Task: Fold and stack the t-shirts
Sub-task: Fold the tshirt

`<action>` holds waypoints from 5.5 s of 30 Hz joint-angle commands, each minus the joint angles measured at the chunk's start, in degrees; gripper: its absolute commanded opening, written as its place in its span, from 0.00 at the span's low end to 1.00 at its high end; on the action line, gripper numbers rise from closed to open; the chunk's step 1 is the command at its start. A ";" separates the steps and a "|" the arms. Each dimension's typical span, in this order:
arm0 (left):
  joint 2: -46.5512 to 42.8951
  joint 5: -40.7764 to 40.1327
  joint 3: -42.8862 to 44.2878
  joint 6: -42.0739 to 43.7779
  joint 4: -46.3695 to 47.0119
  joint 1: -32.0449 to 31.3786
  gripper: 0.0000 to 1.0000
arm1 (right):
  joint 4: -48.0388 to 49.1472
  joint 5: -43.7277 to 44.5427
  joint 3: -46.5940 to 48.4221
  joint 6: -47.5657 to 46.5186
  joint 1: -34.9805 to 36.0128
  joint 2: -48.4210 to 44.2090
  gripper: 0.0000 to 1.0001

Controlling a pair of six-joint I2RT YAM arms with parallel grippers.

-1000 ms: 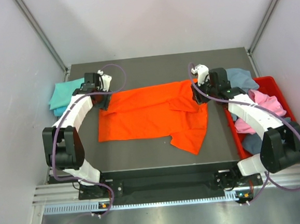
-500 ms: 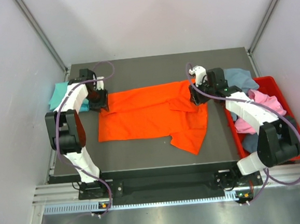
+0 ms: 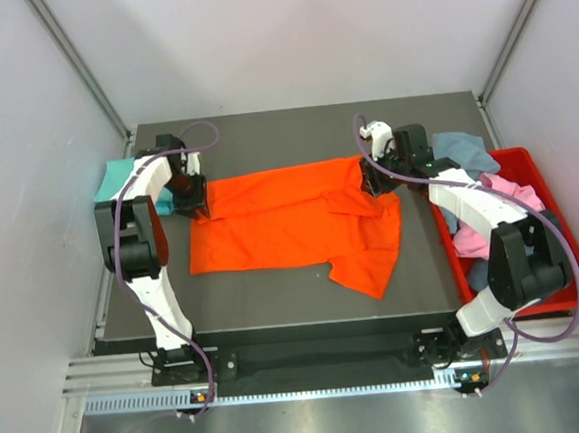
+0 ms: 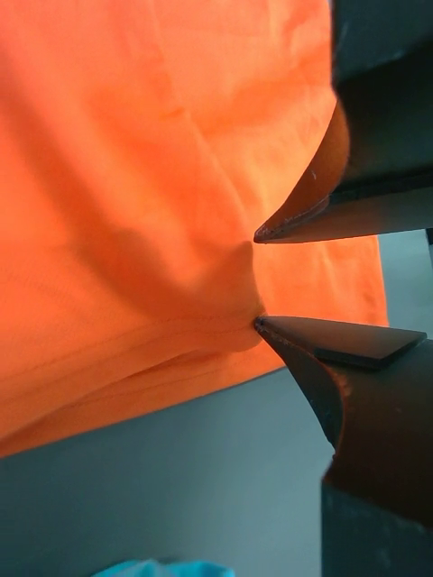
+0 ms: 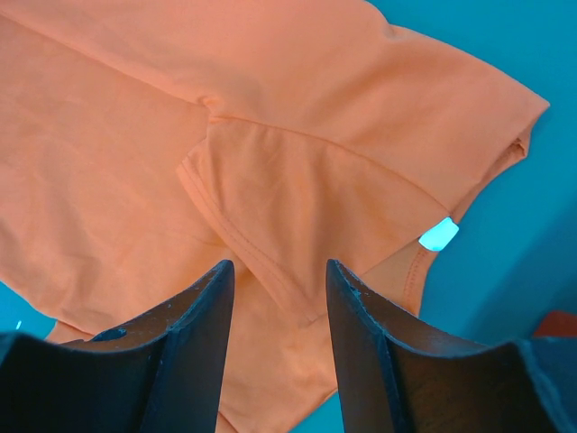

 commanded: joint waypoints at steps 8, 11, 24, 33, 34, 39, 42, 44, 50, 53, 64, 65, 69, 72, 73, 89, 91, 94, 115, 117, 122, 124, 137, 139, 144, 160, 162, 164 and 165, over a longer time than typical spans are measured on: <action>-0.97 -3.01 3.59 1.07 -2.31 2.53 0.46 | 1.57 2.23 3.07 -0.54 0.96 5.42 0.45; -0.26 -2.22 3.50 1.25 -2.57 2.88 0.46 | 1.66 3.46 3.16 -0.90 1.05 7.35 0.44; 6.41 1.21 7.62 0.28 -2.57 2.97 0.41 | 1.22 4.96 1.58 -3.01 1.22 9.11 0.42; 4.84 1.04 8.24 0.28 -2.93 3.67 0.00 | 1.57 4.96 0.70 -3.01 1.22 8.85 0.41; 4.23 0.86 8.24 0.20 -2.93 3.76 0.00 | 1.66 4.78 0.52 -2.92 1.22 8.76 0.41; 1.15 -1.34 8.94 2.56 -4.24 3.76 0.00 | 1.57 4.25 0.35 -2.66 1.31 8.67 0.41; 1.67 -2.39 10.35 3.36 -6.70 3.76 0.00 | 1.66 3.99 0.35 -2.31 1.31 8.67 0.41; 1.67 -2.48 10.35 3.62 -7.14 3.85 0.00 | 1.75 3.73 0.43 -2.22 1.48 8.67 0.41; 2.02 -3.88 10.27 4.06 -7.76 3.76 0.08 | 1.83 3.99 -0.18 -2.30 1.84 7.45 0.41; 1.93 -8.18 10.26 3.97 -7.85 3.76 0.08 | 1.75 4.25 -1.23 -2.39 1.84 6.31 0.41; -2.27 -9.86 13.17 4.77 -11.72 3.67 0.63 | -1.58 3.91 -2.56 -1.52 1.57 0.07 0.41; -4.46 -9.60 12.21 4.59 -11.72 3.67 0.64 | -2.38 3.38 -2.64 -1.51 1.57 -1.94 0.41; -8.25 -5.48 8.86 7.47 -13.29 3.24 0.63 | -8.18 -1.19 -3.52 -7.12 1.92 -7.14 0.41; -11.24 -3.45 3.95 11.69 -12.08 2.36 0.61 | -10.99 -4.00 -6.50 -15.19 2.36 -12.23 0.41; -12.29 -3.10 1.15 12.32 -9.20 2.09 0.61 | -11.61 -4.70 -8.51 -17.05 2.71 -13.46 0.41; -14.24 0.07 -8.46 8.64 8.67 0.69 0.56 | -20.23 -8.22 -20.75 -28.94 25.83 -23.32 0.37; -12.93 0.16 -7.93 8.19 8.59 0.51 0.56 | -19.52 -8.49 -21.01 -28.76 26.00 -23.14 0.37; -10.73 -1.07 -7.58 7.93 7.71 0.07 0.55 | -19.87 -9.19 -21.27 -29.28 26.18 -22.09 0.38; 13.80 -13.55 21.95 6.79 6.39 -2.57 0.52 | -8.99 -2.86 -15.13 -16.92 17.27 -12.79 0.38; 13.98 -14.52 22.04 7.14 6.21 -2.57 0.52 | -7.05 -5.22 -9.97 -7.99 11.71 -10.33 0.38; 14.24 -15.66 21.96 8.19 5.78 -2.48 0.53 | -3.62 -8.67 1.65 2.08 -0.88 1.01 0.40; 15.03 -16.19 22.74 8.46 5.43 -2.57 0.52 | -3.27 -8.40 6.83 2.09 -2.46 5.57 0.41; 19.95 -19.18 27.40 9.69 2.61 -2.57 0.43 | -1.33 -4.36 20.11 4.11 -7.57 21.94 0.43; 20.22 -19.09 27.40 9.78 2.61 -2.57 0.38 | -0.98 -1.56 20.64 4.37 -7.83 23.34 0.43; 21.27 -19.09 28.10 9.69 2.61 -2.57 0.28 | -0.10 3.19 22.58 4.29 -8.27 25.63 0.43; 22.85 -20.58 29.07 10.30 2.08 -2.57 0.03 | 0.60 3.64 36.37 7.98 -10.73 38.20 0.43; 22.68 -20.67 29.16 10.39 2.08 -2.57 0.03 | 0.69 3.20 37.69 8.24 -11.08 39.08 0.42; 22.68 -20.76 29.16 10.39 2.17 -2.57 0.02 | 0.08 3.02 38.66 8.68 -11.52 39.52 0.41; 22.68 -20.76 29.16 10.30 2.17 -2.57 0.01 | 0.08 2.59 38.75 8.77 -11.61 39.70 0.39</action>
